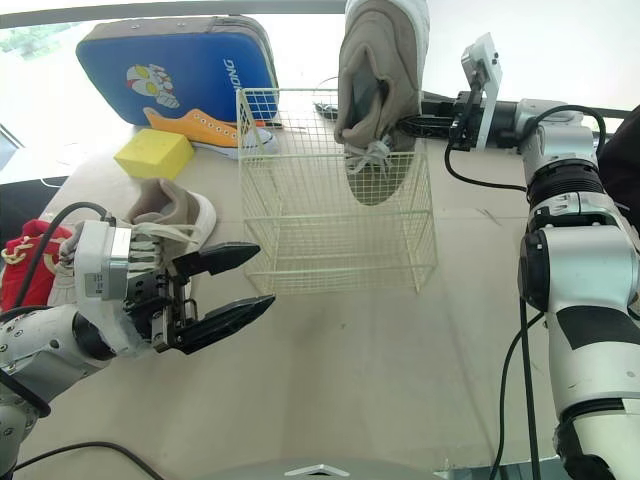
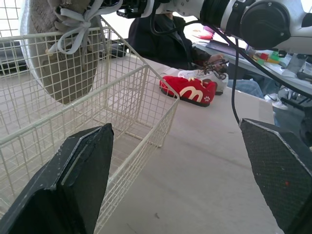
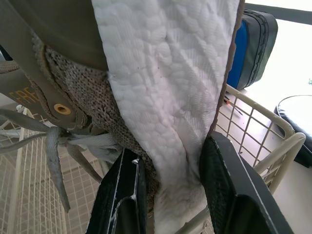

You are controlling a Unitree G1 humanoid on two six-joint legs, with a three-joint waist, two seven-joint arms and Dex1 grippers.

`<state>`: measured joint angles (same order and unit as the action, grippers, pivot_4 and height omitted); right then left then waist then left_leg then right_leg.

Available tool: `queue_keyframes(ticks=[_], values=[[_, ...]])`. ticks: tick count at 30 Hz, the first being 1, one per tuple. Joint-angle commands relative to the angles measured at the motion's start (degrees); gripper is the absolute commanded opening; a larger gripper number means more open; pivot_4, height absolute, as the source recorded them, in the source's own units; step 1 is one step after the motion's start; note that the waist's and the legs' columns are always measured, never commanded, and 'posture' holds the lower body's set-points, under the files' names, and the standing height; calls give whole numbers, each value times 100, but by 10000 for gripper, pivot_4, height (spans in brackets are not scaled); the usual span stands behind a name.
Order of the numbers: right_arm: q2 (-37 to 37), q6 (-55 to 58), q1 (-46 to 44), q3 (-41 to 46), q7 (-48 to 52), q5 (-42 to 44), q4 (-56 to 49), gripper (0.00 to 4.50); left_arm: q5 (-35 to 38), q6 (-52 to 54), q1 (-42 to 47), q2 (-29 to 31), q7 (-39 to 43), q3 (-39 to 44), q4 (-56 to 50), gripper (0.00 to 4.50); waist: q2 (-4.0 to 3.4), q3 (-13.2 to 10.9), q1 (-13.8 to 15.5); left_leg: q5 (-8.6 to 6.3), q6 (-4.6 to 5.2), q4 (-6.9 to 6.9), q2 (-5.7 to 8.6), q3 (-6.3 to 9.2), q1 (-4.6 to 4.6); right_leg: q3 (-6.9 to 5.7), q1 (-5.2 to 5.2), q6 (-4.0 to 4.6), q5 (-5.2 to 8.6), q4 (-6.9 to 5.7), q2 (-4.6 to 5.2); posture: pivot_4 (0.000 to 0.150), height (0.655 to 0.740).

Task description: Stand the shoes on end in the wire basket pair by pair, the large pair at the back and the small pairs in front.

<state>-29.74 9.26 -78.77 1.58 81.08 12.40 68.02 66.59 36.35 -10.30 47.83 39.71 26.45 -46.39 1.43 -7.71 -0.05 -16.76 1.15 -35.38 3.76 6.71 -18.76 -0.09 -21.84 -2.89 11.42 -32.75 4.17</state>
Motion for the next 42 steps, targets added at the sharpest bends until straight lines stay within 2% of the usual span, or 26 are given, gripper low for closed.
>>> queue_keyframes(ticks=[1,4,13,16,17,22,26,32,37,42], values=[[-153,-35,195,-32,521,-139,-61,18141,77,-103,47,-15,0,57,6,45000,0,0,-1,0,0,0,0,0,0,0,0,0,0,0,0,1500,7400],[-234,-227,284,125,495,-58,-172,31881,93,-95,65,-26,-24,43,48,45000,4,3,-15,0,0,-1,0,0,5,-1,6,-1,0,-1,-1,1500,7400],[-397,-100,331,644,-187,232,-699,31881,35,-173,127,-249,-219,-18,124,45000,-17,-10,-90,5,-5,-7,-5,-3,7,3,6,-2,-1,-11,-3,1500,7400],[-460,-259,554,575,-358,96,-1000,40390,-63,-198,136,-317,-229,-78,146,45000,-14,-7,-89,9,-11,-4,-14,-5,8,4,4,-2,-1,-9,-5,1500,7400],[-473,-344,619,573,-478,57,-1086,44724,-82,-203,148,-330,-234,-100,151,45000,-12,-6,-89,10,-10,-3,-14,-4,8,3,3,-2,0,-7,-5,1500,7400],[-722,-154,1055,601,-642,77,-1911,44724,-152,-233,252,-387,-266,-191,184,45000,-13,-7,-44,9,-8,-5,-5,-8,4,6,2,-2,-1,-1,-2,1500,7400],[-1126,317,1859,856,-1118,273,-3388,44724,-266,-318,407,-535,-408,-273,220,45000,-12,-6,1,8,-9,-6,-3,-5,1,5,1,-2,-1,1,0,1500,7400],[-1614,1881,3910,1804,-1802,1302,-6529,44724,-597,-460,922,-885,-811,-654,363,45000,-8,4,94,8,-8,-7,-10,7,-5,11,8,-4,0,1,21,1500,7400],[-1112,3119,5356,2575,-3138,2546,-9322,44724,-635,-388,1363,-1170,-1217,-989,431,45000,0,23,89,-5,17,-16,-12,13,-3,9,16,-10,0,-6,22,1500,7400],[-714,3611,6431,2385,-4007,3399,-11056,44724,-618,-221,1557,-1279,-1516,-1278,455,45000,11,30,100,-6,16,-24,-25,8,0,8,18,-33,14,-7,2,1500,7400]])
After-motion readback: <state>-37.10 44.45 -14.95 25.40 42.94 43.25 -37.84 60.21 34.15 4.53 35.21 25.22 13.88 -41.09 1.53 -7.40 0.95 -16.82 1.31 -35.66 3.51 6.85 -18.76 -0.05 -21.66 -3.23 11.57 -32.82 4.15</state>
